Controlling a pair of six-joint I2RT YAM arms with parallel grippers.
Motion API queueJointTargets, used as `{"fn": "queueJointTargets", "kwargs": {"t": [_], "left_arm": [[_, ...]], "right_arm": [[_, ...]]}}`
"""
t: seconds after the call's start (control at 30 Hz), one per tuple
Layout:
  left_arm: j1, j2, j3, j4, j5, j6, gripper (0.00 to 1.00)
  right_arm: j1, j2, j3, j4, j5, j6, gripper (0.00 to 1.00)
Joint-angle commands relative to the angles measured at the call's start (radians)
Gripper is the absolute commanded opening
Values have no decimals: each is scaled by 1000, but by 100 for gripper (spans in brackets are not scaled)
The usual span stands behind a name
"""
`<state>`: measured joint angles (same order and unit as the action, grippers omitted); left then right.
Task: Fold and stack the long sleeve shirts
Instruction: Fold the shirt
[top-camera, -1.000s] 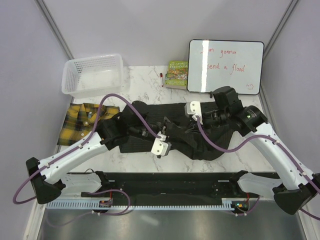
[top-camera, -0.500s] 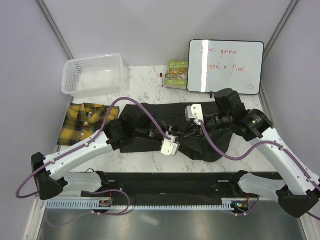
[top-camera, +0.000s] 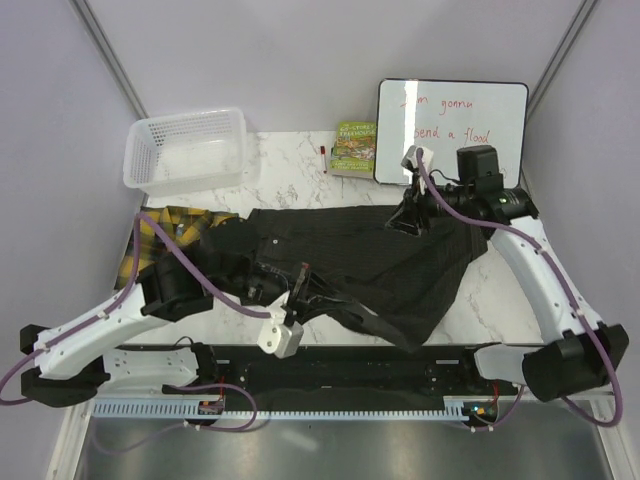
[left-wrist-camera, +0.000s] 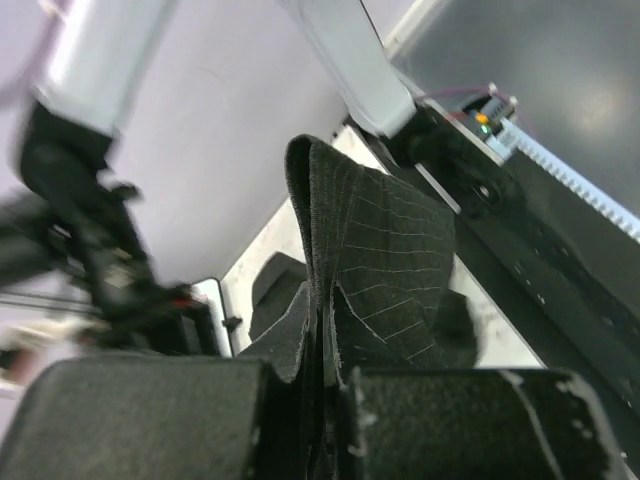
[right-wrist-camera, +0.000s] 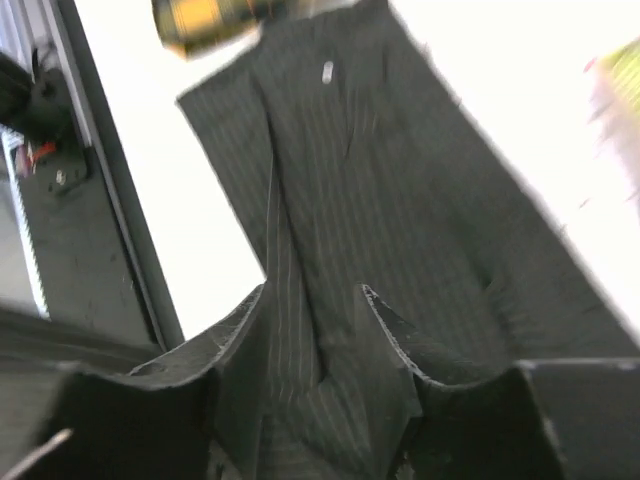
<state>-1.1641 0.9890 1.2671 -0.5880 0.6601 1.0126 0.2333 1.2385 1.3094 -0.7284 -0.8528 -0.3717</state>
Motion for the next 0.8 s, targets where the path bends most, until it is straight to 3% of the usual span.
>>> {"fn": "queueJointTargets", "kwargs": {"t": [0.0,0.2,0.4,0.47,0.57,0.7,0.77], "left_arm": [[-17,118,184,14,48,-152,2],[-55,238,324,104,-5,-264,2],[-40,353,394,189,-275,-305,2],[21,369,382,240,-361,-333,2],[153,387,390,252,-356,-408,2],[309,422,379,277,-355,-483,2],[401,447,380,298,-335,-520,2]], "right_arm": [[-12,102,-68,-129,-51,-102,42],[-12,220,-151,-239,-123,-222,33],[-12,295,-194,-394,-121,-387,31],[-23,308,-188,-433,-103,-417,32],[-95,286,-153,-427,-104,-417,44],[-271,274,-66,-430,-147,-415,76],[-320,256,-35,-430,-163,-427,85]]}}
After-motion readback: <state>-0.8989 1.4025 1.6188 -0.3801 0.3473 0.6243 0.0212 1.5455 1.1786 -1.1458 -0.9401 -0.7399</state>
